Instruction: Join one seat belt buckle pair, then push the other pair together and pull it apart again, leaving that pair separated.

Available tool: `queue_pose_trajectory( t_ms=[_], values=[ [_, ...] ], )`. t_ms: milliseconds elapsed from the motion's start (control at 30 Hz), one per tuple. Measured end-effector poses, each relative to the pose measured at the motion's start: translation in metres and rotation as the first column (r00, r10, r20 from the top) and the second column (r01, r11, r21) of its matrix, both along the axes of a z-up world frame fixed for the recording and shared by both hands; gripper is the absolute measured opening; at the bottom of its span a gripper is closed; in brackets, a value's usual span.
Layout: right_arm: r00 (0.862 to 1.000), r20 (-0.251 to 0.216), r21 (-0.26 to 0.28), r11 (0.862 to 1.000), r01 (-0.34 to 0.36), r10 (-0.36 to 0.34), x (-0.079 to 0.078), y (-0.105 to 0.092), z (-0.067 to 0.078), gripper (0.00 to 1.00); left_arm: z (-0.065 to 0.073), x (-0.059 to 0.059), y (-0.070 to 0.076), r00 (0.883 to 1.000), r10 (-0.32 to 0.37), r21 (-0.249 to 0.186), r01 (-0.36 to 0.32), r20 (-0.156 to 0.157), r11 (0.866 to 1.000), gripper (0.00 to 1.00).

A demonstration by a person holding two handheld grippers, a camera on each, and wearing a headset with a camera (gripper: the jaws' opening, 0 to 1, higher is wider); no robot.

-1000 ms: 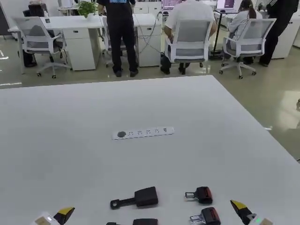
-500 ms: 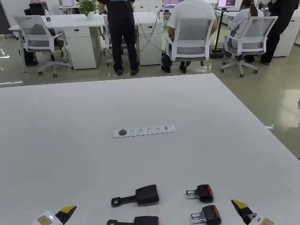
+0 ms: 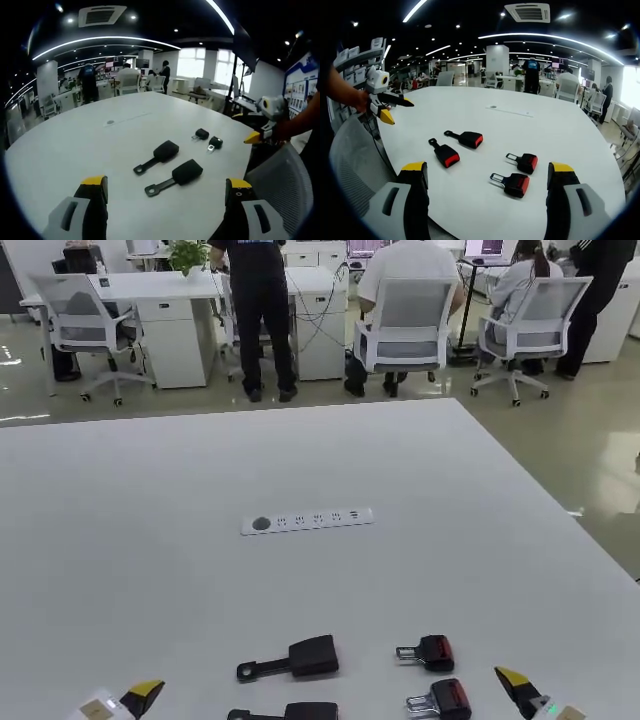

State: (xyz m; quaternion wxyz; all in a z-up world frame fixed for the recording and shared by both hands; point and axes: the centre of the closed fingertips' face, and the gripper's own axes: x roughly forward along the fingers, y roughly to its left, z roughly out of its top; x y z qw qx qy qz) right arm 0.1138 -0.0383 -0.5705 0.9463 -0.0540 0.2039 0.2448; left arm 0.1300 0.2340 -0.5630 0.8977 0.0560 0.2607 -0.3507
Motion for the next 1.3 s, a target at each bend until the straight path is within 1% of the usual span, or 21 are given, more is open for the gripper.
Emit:
queue_pose_trajectory(
  t_ms=[367, 700, 1300],
  values=[
    [1.0, -0.001, 0.006, 1.0, 0.005, -0.005, -0.0012, -0.0027, -0.0009, 0.99, -0.0007, -0.0007, -0.0003, 1.0, -0.002, 0.001, 0.002, -0.002, 1.0, 1.0],
    [1.0, -0.006, 0.004, 1.0, 0.004, -0.004, -0.0013, -0.0035, -0.0053, 0.99, -0.0015, -0.0005, -0.0012, 1.0, -0.007, 0.004, 0.007, -0.001, 1.0, 1.0],
    [1.0, -0.009, 0.001, 1.0, 0.004, -0.004, -0.0034, -0.0059, -0.0035, 0.99, -0.0026, -0.0006, -0.0056, 1.0, -0.025, 0.01, 0.025, -0.003, 1.0, 1.0]
  ],
)
